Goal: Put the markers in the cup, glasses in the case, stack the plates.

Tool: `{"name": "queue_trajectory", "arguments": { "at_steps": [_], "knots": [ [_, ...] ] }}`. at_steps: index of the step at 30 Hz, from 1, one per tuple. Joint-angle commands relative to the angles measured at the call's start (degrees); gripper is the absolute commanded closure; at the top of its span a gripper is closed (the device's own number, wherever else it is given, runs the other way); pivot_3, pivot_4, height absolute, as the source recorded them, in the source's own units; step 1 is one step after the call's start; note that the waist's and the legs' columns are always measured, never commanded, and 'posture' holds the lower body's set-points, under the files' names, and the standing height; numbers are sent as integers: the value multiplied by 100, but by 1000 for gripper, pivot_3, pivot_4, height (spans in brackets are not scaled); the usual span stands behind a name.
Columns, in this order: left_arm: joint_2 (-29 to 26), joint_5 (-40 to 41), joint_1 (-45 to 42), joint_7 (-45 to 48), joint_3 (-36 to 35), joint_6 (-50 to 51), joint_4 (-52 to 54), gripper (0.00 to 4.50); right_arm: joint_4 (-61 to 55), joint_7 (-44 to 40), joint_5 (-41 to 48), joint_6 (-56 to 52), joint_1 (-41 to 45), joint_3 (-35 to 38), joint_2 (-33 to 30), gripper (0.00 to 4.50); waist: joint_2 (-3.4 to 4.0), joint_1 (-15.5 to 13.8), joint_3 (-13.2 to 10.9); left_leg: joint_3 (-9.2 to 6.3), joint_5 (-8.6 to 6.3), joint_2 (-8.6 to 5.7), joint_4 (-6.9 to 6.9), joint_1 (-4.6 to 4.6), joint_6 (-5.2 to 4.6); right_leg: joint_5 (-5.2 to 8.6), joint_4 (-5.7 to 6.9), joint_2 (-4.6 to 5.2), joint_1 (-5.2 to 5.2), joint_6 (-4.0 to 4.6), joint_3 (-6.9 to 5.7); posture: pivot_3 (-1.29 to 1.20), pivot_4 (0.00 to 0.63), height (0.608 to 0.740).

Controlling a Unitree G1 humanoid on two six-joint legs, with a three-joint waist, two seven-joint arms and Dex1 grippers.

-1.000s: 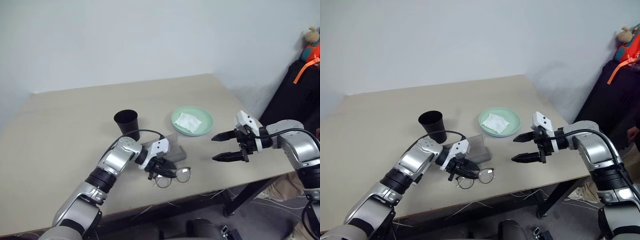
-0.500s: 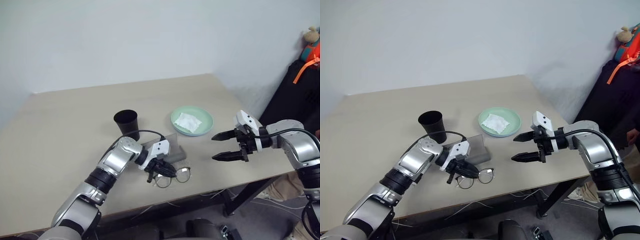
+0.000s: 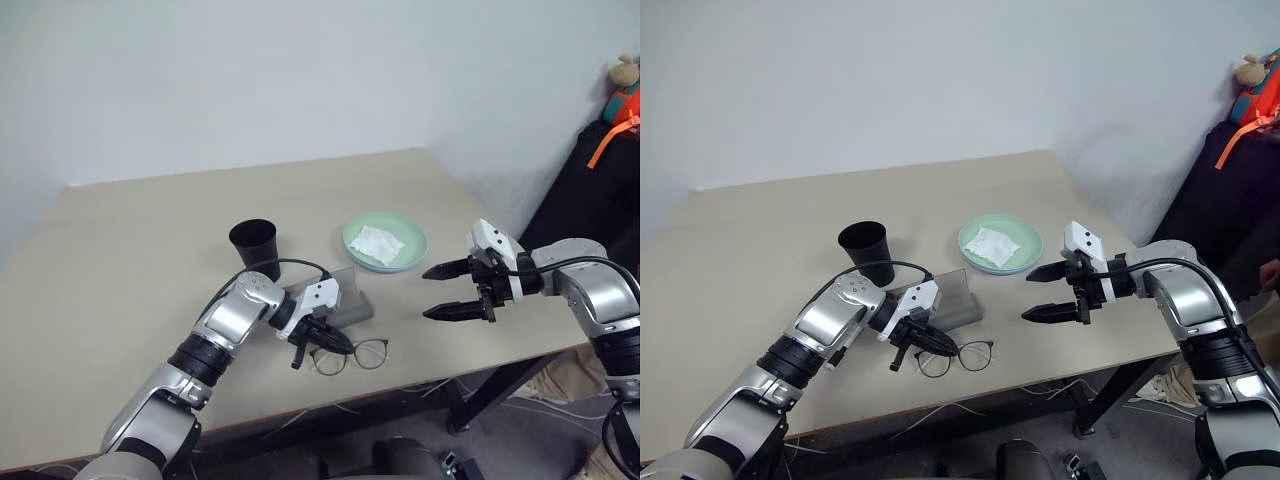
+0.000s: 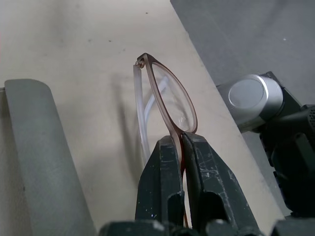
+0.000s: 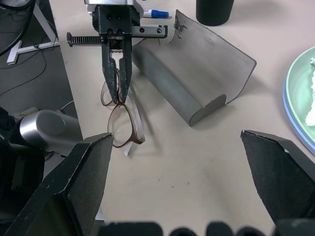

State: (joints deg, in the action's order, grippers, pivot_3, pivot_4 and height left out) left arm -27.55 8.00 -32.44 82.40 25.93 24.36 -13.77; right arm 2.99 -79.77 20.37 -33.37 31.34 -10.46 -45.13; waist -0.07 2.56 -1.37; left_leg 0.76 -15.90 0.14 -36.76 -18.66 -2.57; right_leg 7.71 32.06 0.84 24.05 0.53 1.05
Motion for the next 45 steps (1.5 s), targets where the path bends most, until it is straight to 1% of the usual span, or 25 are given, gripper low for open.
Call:
{"name": "queue_trajectory", "arguments": {
  "at_steps": [1,4,7,11,16,21,23,28,36,39,45],
  "knots": [
    [80,460,-392,28,-418,388,303,4456,-13,-3,4,102,227,42,38,0,-2,0,-1,0,0,0,-1,0,0,0,0,0,0,0,0,0,0,735],
    [55,786,-696,99,-696,723,264,4456,23,-17,-14,123,258,33,57,0,-3,3,-2,0,0,0,-3,-2,-1,0,0,0,0,-1,0,0,0,735],
    [-36,697,-983,69,-798,538,-142,4456,70,-26,-26,149,292,17,75,0,-2,6,-1,0,0,0,-3,0,-1,0,0,-2,0,-1,0,0,0,735],
    [-106,334,-1410,-83,-857,-163,-1147,4456,121,-25,-35,175,331,7,97,0,-1,9,0,0,1,0,4,5,-1,0,1,-3,-1,-1,0,0,0,735],
    [-154,-285,-1706,-299,-701,-1167,-2350,4456,96,-12,-25,174,315,14,103,0,-1,3,-1,-2,1,0,5,2,-1,0,2,-3,1,-1,0,0,0,735],
    [-75,-575,-1735,-284,-681,-1650,-2893,4456,61,7,-13,172,284,29,98,0,-1,-3,-1,0,-7,-7,4,-4,-12,-2,1,2,1,-5,5,0,0,735],
    [-54,-625,-1631,-177,-644,-1642,-2857,4456,46,16,-10,172,268,35,95,0,-1,-9,-1,-2,-8,-9,3,-7,-14,-5,1,2,2,-8,7,0,0,735],
    [-73,-645,-1240,161,-501,-1372,-2341,4456,35,31,-10,177,253,40,87,0,-1,-2,0,1,-13,-13,4,-7,-22,-5,2,2,2,-10,17,0,0,735],
    [-243,-550,-566,577,-223,-450,-1107,4456,-4,65,-10,181,230,19,111,0,0,6,2,3,-14,-12,4,2,-24,-2,12,1,-4,-4,22,0,0,735],
    [-248,-462,-492,602,-250,-122,-856,4456,-13,75,-18,188,215,9,114,0,0,5,2,2,-14,-12,7,5,-24,-1,12,0,-12,-3,22,0,0,735],
    [-320,-388,-488,709,-230,154,-637,4456,-5,102,-34,199,227,-11,131,0,0,4,2,-1,-14,-12,2,7,-24,0,10,-1,-10,-4,21,0,0,735]
  ]
}}
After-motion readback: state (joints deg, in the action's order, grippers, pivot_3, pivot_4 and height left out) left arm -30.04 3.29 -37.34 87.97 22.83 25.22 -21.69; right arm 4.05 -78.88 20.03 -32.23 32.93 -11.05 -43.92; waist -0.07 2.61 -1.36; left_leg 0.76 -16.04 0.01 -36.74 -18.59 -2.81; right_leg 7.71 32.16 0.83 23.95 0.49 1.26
